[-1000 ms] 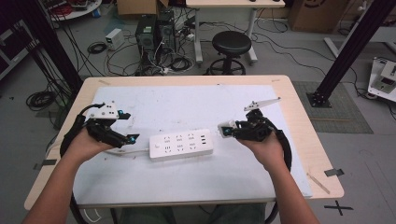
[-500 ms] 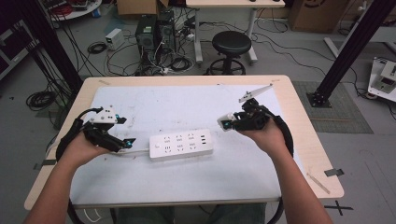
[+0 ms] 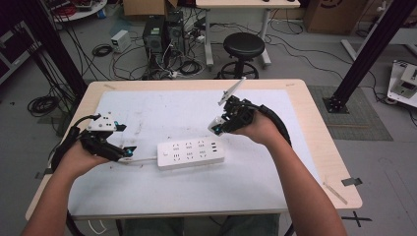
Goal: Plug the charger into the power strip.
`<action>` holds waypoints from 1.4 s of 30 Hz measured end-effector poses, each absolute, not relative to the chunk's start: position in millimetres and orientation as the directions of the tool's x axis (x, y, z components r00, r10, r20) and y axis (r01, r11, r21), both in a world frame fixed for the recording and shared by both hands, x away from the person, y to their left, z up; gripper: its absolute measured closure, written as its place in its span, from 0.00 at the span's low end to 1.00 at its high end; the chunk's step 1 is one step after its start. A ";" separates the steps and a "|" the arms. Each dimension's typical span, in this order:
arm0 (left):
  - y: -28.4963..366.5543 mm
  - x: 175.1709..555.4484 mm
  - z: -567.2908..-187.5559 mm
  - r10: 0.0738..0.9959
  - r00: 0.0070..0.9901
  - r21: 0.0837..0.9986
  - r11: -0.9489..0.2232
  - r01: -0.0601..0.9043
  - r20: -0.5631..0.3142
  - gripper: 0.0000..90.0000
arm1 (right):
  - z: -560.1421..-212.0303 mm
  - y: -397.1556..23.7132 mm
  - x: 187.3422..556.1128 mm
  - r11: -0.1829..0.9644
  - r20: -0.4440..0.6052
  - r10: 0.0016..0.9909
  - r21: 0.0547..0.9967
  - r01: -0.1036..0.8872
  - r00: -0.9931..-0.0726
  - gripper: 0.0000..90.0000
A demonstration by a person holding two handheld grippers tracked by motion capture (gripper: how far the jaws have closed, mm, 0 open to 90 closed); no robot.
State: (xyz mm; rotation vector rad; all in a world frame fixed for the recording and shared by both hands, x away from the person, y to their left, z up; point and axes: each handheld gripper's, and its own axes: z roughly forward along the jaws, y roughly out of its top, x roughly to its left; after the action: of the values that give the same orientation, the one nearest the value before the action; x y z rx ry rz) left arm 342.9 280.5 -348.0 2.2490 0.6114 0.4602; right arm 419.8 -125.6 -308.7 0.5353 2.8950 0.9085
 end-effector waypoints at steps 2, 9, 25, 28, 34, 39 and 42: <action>282.0 341.5 -350.0 0.548 0.825 0.738 -0.613 0.283 0.139 0.18 | -311.4 -112.9 425.8 0.800 0.033 0.304 0.534 0.274 -0.952 0.70; 283.1 341.6 -351.3 0.546 0.826 0.725 -0.625 0.289 0.141 0.18 | -325.1 -79.0 438.0 0.892 0.011 0.159 0.427 0.149 -0.987 0.70; 285.2 344.5 -350.8 0.532 0.833 0.705 -0.650 0.286 0.153 0.18 | -344.3 -47.8 441.7 0.956 0.001 0.027 0.291 0.027 -1.000 0.70; 285.4 344.1 -350.9 0.533 0.832 0.705 -0.650 0.284 0.155 0.18 | -345.5 -46.9 441.7 0.959 0.006 0.020 0.281 0.021 -1.000 0.70; 285.2 343.1 -351.4 0.533 0.832 0.708 -0.646 0.284 0.153 0.18 | -354.4 -42.8 444.2 0.969 -0.017 -0.007 0.248 -0.011 -1.000 0.70; 283.3 343.3 -352.4 0.528 0.835 0.706 -0.650 0.281 0.155 0.18 | -356.9 -40.5 440.3 0.968 -0.055 -0.086 0.232 -0.097 -0.995 0.70; 279.6 344.0 -353.0 0.527 0.836 0.706 -0.650 0.281 0.152 0.18 | -357.6 -37.2 440.1 0.964 -0.076 -0.139 0.217 -0.153 -0.987 0.71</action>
State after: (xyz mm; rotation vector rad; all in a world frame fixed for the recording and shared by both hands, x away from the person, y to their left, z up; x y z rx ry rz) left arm 344.0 279.6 -353.0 2.3064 0.5868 0.4526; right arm 440.1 -37.2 -357.6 -0.2274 3.0540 0.3447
